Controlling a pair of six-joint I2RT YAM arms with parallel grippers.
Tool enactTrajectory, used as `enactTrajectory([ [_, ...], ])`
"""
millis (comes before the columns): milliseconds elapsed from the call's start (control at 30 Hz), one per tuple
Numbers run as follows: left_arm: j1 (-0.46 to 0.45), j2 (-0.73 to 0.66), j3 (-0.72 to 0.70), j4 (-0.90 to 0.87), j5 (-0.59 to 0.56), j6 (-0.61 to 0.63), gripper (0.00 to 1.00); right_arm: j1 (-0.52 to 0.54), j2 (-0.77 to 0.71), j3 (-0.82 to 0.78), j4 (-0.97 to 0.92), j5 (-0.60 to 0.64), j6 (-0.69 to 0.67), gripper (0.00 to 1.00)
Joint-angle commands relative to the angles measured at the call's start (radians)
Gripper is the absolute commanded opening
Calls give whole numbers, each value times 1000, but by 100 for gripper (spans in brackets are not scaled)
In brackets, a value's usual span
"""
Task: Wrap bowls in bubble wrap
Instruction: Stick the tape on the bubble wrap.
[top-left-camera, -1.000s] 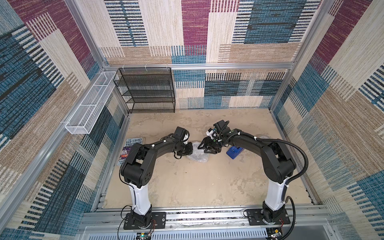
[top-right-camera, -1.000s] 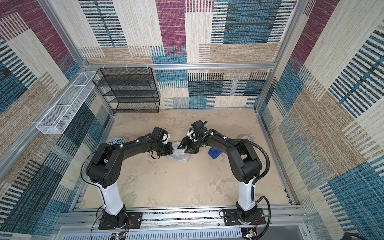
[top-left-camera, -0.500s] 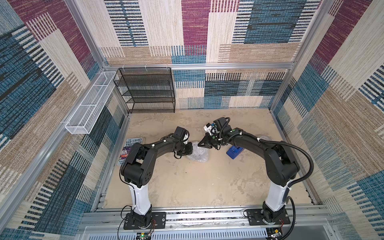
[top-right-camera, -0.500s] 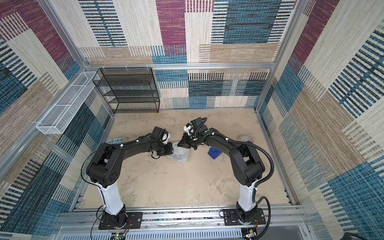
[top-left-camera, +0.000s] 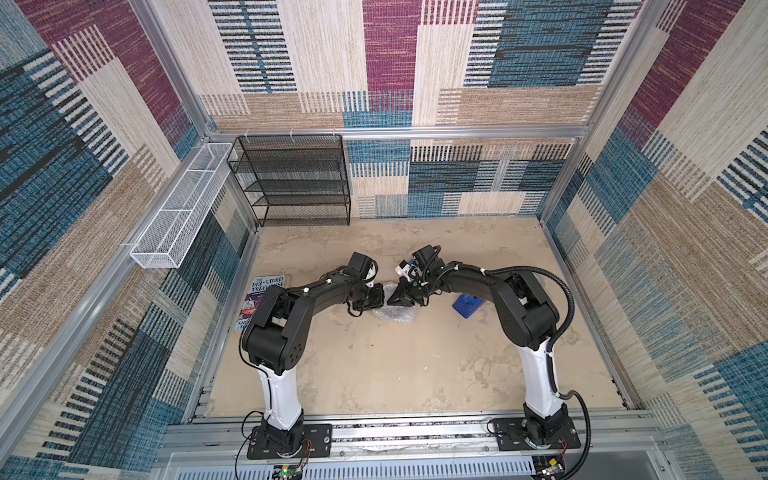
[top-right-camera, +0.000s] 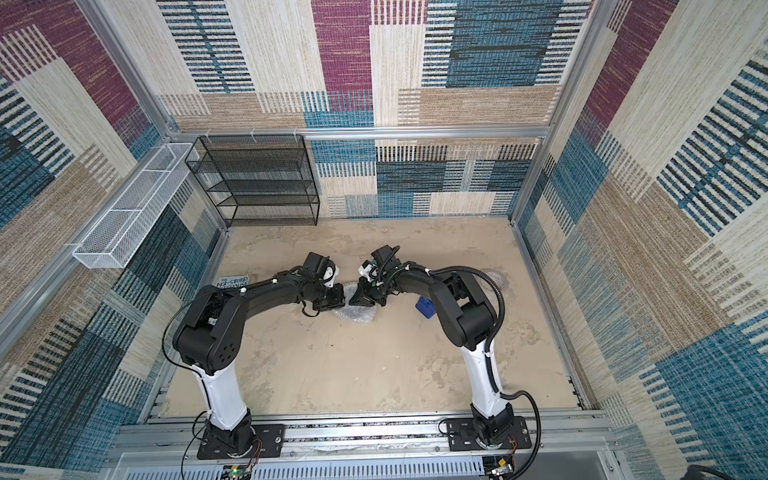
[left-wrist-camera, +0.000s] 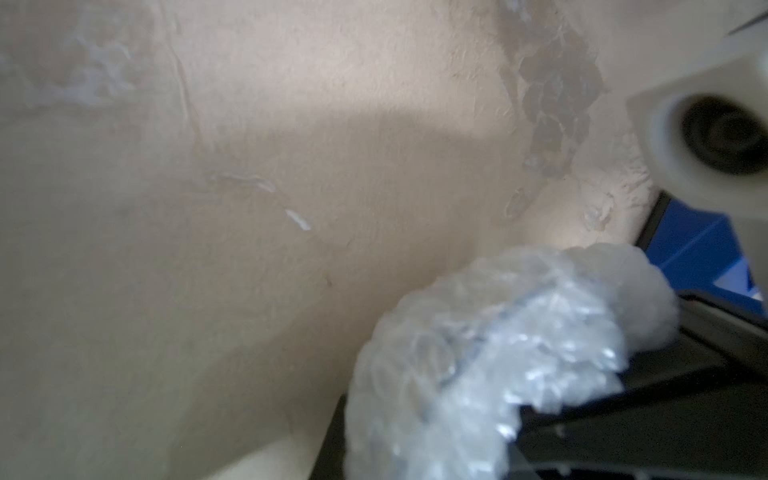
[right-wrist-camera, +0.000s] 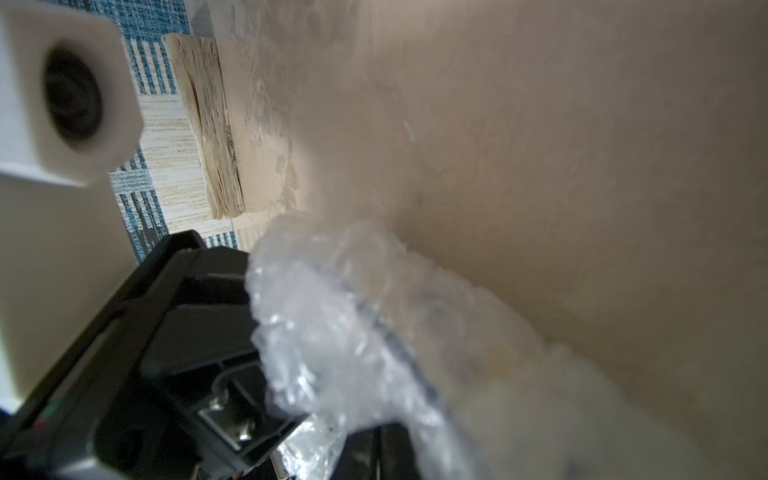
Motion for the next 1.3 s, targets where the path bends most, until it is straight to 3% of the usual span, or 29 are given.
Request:
enactTrajectory([
  [0,-2,8,4,13,20,30,0,2,3,-18,-37,63,23,6],
  [267,-2,10,2,17,24,29,0,1,-118,45,-60,78,26,8],
  [700,-2,0,-9,20,29,32,0,-2,88,126,-35,62,26,8],
  [1267,-2,-23,4,-14,-36,33,0,1,-126,13,-31,96,25,9],
])
